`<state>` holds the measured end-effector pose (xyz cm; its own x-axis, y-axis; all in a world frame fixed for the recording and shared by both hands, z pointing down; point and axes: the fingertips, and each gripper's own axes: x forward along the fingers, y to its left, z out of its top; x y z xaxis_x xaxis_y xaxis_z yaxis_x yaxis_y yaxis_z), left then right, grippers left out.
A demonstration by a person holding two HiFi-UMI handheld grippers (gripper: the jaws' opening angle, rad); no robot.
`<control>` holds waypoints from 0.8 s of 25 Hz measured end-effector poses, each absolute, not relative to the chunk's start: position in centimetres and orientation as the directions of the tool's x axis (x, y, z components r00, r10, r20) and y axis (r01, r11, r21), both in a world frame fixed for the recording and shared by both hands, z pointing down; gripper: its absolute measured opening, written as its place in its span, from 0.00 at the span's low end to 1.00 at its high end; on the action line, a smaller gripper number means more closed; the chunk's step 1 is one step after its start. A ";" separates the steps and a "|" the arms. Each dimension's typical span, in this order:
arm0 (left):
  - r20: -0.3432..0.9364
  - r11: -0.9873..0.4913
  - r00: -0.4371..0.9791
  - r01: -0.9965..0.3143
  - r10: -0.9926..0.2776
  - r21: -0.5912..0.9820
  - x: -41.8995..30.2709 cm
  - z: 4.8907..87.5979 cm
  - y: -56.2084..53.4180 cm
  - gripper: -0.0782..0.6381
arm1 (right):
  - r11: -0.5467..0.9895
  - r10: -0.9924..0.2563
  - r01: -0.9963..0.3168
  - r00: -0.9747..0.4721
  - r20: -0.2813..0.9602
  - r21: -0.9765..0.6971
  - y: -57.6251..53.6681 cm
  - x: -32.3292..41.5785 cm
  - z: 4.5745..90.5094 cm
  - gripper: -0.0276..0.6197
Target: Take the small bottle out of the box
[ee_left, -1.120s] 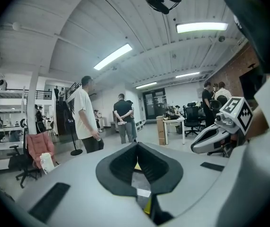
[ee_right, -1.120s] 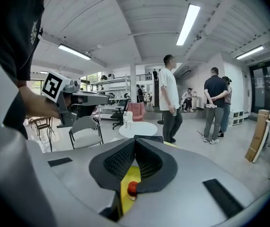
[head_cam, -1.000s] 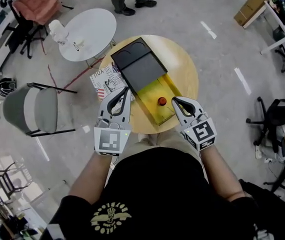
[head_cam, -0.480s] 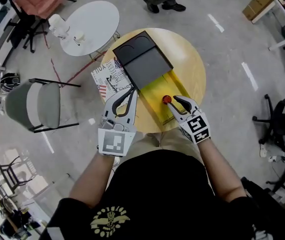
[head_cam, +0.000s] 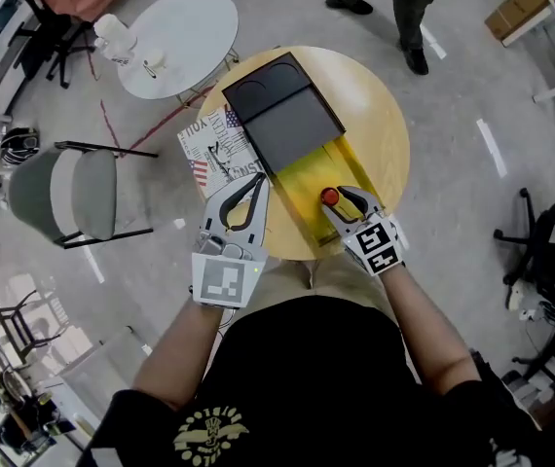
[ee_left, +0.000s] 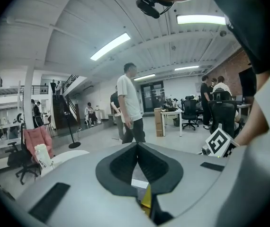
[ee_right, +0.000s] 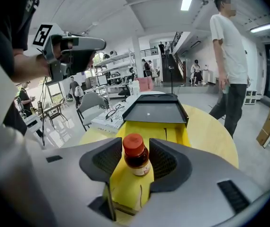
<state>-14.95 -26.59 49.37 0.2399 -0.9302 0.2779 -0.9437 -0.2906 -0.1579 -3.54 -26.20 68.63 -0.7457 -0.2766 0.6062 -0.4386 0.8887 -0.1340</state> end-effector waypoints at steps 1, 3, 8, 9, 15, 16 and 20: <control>0.283 -0.290 0.239 -0.945 -0.929 -0.154 -15.0 49.6 -26.6 0.13 | 0.892 -0.273 -0.433 -0.742 0.613 -0.127 -26.3 -3.6 69.1 0.34; 0.297 -0.287 0.235 -0.947 -0.926 -0.147 -15.2 49.9 -26.3 0.13 | 0.898 -0.259 -0.423 -0.733 0.629 -0.123 -26.2 -3.6 70.1 0.35; 0.335 -0.262 0.207 -0.956 -0.919 -0.129 -16.1 50.9 -25.9 0.13 | 0.899 -0.256 -0.421 -0.724 0.640 -0.117 -26.4 -3.9 70.9 0.35; 0.339 -0.260 0.204 -0.957 -0.918 -0.128 -16.3 51.1 -25.9 0.13 | 0.898 -0.260 -0.424 -0.722 0.641 -0.114 -26.4 -4.0 71.0 0.35; 0.317 -0.246 0.198 -0.962 -0.927 -0.119 -16.2 50.3 -26.4 0.13 | 0.908 -0.246 -0.407 -0.709 0.661 -0.098 -26.0 -4.0 70.6 0.32; 0.315 -0.247 0.198 -0.961 -0.928 -0.121 -16.1 49.9 -26.5 0.13 | 0.910 -0.243 -0.403 -0.709 0.662 -0.098 -26.0 -3.9 70.4 0.32; 0.295 -0.232 0.189 -0.965 -0.937 -0.119 -16.4 48.6 -27.4 0.13 | 0.911 -0.250 -0.402 -0.711 0.657 -0.088 -26.9 -3.7 69.5 0.28</control>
